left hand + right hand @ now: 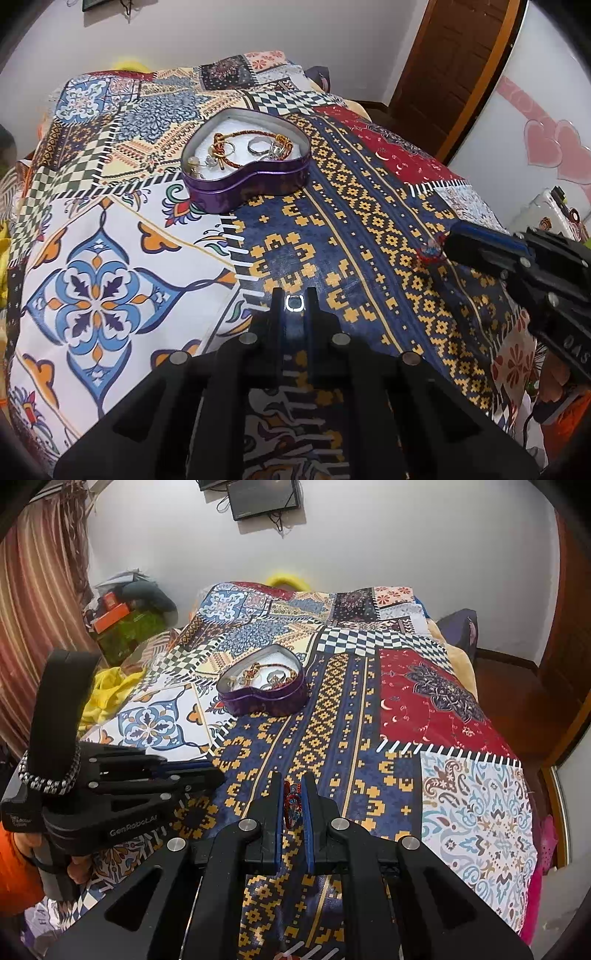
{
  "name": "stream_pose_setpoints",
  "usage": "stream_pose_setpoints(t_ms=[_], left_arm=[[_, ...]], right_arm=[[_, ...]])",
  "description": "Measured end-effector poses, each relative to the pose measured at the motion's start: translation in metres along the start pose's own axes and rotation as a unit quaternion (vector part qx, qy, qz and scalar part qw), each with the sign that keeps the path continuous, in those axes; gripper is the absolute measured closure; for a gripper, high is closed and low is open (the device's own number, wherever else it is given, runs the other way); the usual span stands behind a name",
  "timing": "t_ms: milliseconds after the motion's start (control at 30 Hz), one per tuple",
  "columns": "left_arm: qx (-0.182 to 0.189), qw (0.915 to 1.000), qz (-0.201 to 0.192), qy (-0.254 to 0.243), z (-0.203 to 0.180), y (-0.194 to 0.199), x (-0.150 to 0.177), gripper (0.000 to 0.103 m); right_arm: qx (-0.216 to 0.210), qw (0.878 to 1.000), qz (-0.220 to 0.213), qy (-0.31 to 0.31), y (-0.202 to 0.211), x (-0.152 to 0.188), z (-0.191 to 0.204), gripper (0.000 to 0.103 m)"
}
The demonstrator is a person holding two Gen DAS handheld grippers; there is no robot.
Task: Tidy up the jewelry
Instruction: 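Carry both pieces into the heart tin and open both tools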
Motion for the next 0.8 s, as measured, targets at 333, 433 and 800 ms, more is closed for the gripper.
stream_pose_setpoints(t_ms=[333, 433, 800], left_arm=[[-0.020, 0.9986, -0.045, -0.016, 0.009, 0.040, -0.021, 0.095], [-0.021, 0.9979, -0.060, -0.013, 0.014, 0.052, -0.030, 0.095], [-0.028, 0.9941, -0.103, -0.020, 0.024, 0.072, -0.066, 0.095]], right_arm=[[0.006, 0.999, -0.036, 0.003, 0.013, -0.035, 0.001, 0.095], [0.006, 0.999, -0.046, 0.003, 0.015, -0.044, 0.003, 0.095], [-0.003, 0.997, -0.078, 0.016, 0.014, -0.082, 0.019, 0.095]])
Point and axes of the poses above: each gripper's, at about its wrist camera, not at the fingertips, and y roughly against the way its jaws point, z to its left, x to its underside, the point moved 9 cm from there along -y, roughly the way its jaws point, and after that the axes turned 8 degrees about -z, right-handed, at the moved point
